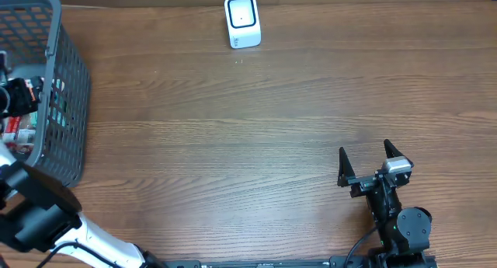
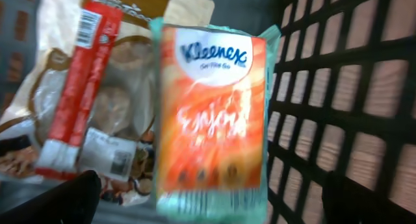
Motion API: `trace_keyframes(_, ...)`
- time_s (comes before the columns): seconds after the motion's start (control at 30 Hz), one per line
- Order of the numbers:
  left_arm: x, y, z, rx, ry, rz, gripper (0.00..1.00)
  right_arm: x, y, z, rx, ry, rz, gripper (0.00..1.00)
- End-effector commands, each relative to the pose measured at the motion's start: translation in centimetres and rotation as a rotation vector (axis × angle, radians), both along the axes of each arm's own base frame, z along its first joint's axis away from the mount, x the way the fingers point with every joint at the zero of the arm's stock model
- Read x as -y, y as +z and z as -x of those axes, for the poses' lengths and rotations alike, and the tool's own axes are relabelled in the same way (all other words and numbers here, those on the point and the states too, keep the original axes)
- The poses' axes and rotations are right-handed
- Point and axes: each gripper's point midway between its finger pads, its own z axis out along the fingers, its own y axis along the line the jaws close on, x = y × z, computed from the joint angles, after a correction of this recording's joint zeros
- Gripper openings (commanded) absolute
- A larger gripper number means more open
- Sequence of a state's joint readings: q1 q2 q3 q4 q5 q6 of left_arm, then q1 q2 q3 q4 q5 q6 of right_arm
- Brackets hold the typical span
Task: Scan the item barcode
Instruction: 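Grasp a teal-and-orange snack packet in the basket with the left gripper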
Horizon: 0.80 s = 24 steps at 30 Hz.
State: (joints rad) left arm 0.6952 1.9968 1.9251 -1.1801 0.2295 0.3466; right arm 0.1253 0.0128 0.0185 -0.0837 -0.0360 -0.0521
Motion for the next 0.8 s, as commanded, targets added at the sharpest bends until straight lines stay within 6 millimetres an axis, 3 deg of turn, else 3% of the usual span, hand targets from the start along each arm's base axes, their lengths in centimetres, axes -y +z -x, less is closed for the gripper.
trace_keyframes(0.0,-0.3,-2.8,-0.6,-0.082,-0.035,-0.034,1.0,0.1,-0.3,0.0,0.001,-0.01,-0.002,1.0)
trace_keyframes(0.3,-0.1,-8.8,-0.9,-0.186,-0.047,0.041,1.0,0.1,-0.3,0.0,0.001,-0.01,-0.002,1.0)
trace_keyframes(0.37,0.0,-9.6,-0.8,-0.2,-0.048,0.053,0.96,0.1,-0.3,0.0,0.001,-0.01,-0.002,1.0)
trace_keyframes(0.57,-0.3,-9.5,-1.2,-0.189,-0.048,0.043,0.67,0.1,-0.3,0.0,0.001,-0.01,-0.002,1.0)
trace_keyframes(0.77,-0.9,-6.8,-1.9,-0.134,-0.036,0.002,0.59,0.1,-0.3,0.0,0.001,-0.01,-0.002,1.0)
